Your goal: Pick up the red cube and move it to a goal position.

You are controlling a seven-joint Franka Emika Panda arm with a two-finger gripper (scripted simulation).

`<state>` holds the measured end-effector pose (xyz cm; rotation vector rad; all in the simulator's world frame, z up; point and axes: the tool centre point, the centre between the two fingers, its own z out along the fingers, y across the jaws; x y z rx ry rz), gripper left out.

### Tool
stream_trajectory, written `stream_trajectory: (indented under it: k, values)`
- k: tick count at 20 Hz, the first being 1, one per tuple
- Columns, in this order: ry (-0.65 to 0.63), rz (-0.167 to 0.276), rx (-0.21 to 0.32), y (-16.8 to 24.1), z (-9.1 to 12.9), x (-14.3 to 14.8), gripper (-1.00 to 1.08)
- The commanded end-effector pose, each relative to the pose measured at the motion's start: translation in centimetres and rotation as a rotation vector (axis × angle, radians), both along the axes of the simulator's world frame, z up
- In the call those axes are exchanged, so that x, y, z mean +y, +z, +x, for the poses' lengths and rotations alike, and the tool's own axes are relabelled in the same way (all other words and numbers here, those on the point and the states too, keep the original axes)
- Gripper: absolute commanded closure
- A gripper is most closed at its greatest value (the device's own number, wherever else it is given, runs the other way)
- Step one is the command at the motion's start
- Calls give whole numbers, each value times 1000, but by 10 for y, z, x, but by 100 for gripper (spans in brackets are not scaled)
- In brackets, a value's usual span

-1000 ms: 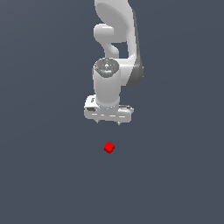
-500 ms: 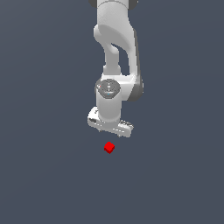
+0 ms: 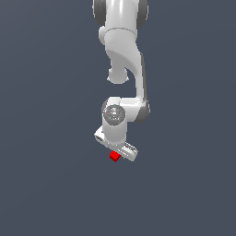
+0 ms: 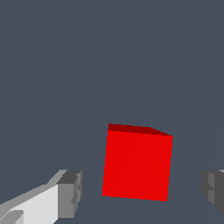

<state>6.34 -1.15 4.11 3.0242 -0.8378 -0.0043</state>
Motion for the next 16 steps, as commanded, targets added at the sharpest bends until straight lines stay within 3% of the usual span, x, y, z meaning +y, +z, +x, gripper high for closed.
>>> stream_trajectory:
  k: [1,10,11,16]
  values:
    - [-40,1,-2,-9,6,-1,-92]
    - [-90,2,-4,-21,14,-3,-92]
    - [-90,2,-4,-21,14,-3,108]
    - [-90,2,-4,-21,14,-3,108]
